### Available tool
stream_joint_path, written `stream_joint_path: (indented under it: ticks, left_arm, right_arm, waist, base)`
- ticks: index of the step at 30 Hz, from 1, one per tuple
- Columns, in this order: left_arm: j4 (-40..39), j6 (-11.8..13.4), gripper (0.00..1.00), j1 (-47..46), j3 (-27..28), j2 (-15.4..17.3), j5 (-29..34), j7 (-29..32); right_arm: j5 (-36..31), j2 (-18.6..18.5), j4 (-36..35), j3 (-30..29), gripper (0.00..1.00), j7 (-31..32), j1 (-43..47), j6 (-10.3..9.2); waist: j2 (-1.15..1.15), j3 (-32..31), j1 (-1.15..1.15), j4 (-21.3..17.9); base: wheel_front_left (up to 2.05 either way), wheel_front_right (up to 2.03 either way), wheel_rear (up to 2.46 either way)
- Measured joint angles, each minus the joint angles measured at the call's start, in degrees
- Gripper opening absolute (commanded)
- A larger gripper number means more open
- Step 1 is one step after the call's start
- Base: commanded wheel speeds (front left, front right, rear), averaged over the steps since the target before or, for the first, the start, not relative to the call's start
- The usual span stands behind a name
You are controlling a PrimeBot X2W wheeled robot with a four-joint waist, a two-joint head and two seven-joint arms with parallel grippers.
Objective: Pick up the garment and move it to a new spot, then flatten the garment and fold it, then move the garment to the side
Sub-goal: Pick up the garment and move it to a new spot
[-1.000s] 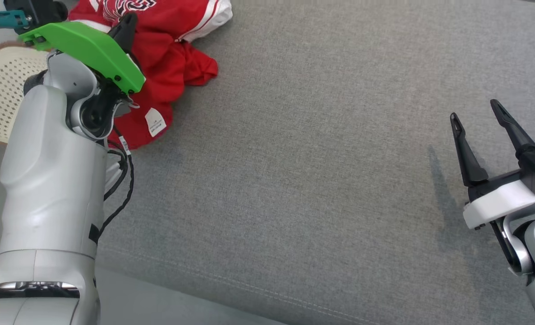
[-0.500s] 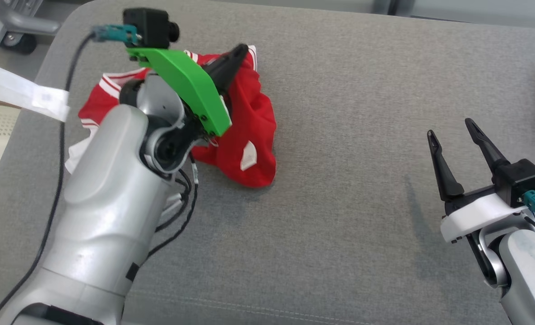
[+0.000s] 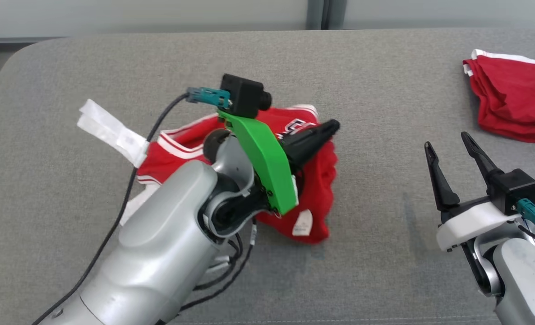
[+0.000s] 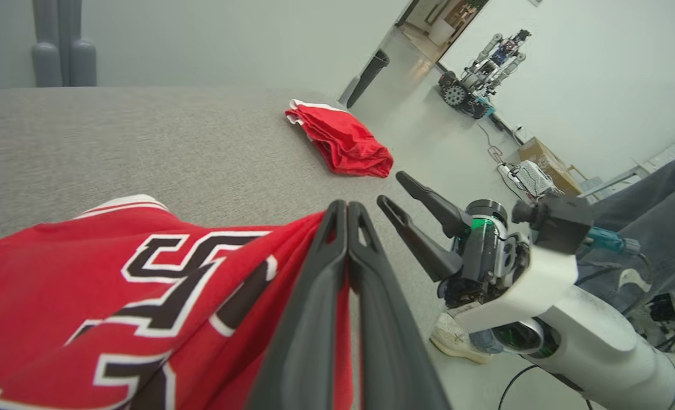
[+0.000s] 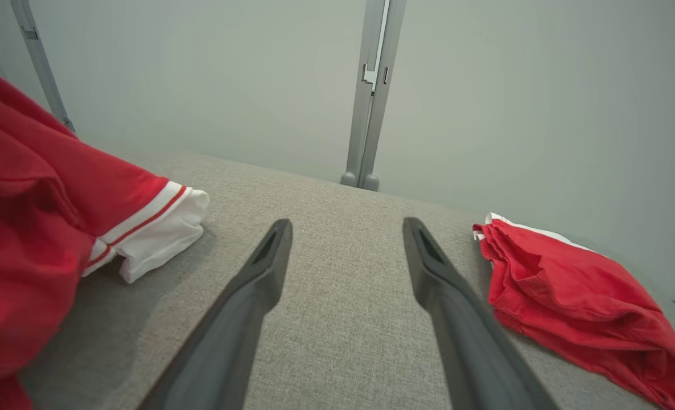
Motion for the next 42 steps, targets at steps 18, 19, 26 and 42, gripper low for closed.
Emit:
stream_joint_path:
  ticks: [18,19,26,42]
  left_arm:
    - [4.4,5.4,0.0,3.7,-3.5,6.9,6.4,-1.4]
    - [4.4,5.4,0.0,3.7,-3.5,6.9,6.4,-1.4]
    - [9.7,8.5,0.0,3.9,-1.9,10.5,9.2,-3.5]
    - [11.7,8.5,1.0,4.0,-4.1,8.6,12.7,-7.4]
  right_arm:
    - [1.4,-0.8,1.9,-1.8,1.0,-0.5,4.0,-0.48]
    - [1.4,-0.8,1.9,-1.8,1.0,-0.5,4.0,-0.48]
    - [1.5,-1.1,3.6,0.4,1.0,-0.2,4.3,0.86]
    - [1.9,1.7,4.1,3.8,1.0,0.7,-1.1,4.65]
  waist:
    - [0.0,-2.7,0.0,1.9]
    - [0.0,-2.7,0.0,1.9]
    - [0.0,-2.7,0.0,5.0]
    - [0.0,-0.9,0.0,7.8]
  base:
    - [0.0,0.0,0.0]
    - [0.0,0.0,0.0]
    - [0.0,0.0,0.0]
    - [0.0,0.0,0.0]
